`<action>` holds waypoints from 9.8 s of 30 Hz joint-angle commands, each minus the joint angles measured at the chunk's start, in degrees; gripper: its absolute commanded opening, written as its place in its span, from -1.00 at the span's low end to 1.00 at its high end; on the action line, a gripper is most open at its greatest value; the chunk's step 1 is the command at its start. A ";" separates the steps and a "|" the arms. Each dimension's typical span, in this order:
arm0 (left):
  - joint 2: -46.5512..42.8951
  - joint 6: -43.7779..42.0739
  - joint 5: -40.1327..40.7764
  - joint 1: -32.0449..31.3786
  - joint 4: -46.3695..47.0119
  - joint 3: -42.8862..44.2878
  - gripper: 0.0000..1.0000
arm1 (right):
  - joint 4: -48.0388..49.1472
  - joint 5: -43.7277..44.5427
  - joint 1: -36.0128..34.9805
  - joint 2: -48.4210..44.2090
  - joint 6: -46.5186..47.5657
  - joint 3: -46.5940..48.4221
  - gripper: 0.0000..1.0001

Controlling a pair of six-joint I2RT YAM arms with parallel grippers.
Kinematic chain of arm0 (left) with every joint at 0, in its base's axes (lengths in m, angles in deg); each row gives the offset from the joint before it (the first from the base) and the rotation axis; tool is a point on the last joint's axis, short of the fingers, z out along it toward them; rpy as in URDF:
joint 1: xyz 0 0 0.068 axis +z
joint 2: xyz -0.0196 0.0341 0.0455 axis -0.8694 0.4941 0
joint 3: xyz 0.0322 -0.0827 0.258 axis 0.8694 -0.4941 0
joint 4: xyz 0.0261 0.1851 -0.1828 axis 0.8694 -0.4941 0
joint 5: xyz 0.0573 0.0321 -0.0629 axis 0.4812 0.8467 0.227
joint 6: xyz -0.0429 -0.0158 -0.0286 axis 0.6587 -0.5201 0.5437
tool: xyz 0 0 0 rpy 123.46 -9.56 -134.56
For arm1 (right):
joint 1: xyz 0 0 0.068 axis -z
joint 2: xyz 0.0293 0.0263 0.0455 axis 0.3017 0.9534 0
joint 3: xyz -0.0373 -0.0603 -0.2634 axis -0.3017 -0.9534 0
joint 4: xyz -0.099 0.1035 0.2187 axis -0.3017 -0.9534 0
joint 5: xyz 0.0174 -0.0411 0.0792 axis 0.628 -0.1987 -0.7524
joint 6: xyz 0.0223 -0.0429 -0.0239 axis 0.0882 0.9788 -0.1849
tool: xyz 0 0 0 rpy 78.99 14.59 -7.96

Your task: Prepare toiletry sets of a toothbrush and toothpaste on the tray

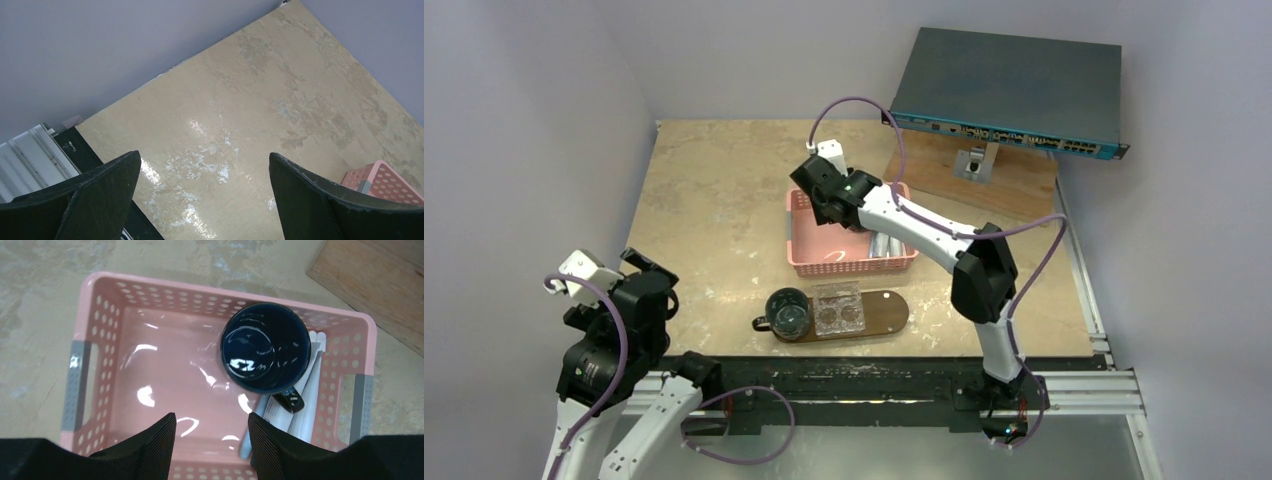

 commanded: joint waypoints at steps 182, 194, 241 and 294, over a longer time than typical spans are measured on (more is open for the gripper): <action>1.50 -9.68 -7.16 -0.06 8.11 -1.71 1.00 | 11.85 -8.76 -13.91 -35.06 -6.76 -50.43 -0.58; 1.42 -9.74 -7.02 -0.10 8.12 -1.70 1.00 | 7.10 -7.35 -13.99 -37.62 -7.08 -46.87 -0.37; 8.85 -29.72 -32.53 -0.12 20.94 -5.94 0.96 | 6.06 -12.36 12.03 -10.19 5.81 -20.58 -0.09; 13.98 -32.56 -38.71 -0.12 23.68 -6.55 0.93 | 9.24 -14.91 19.99 1.50 -0.83 -13.88 -0.10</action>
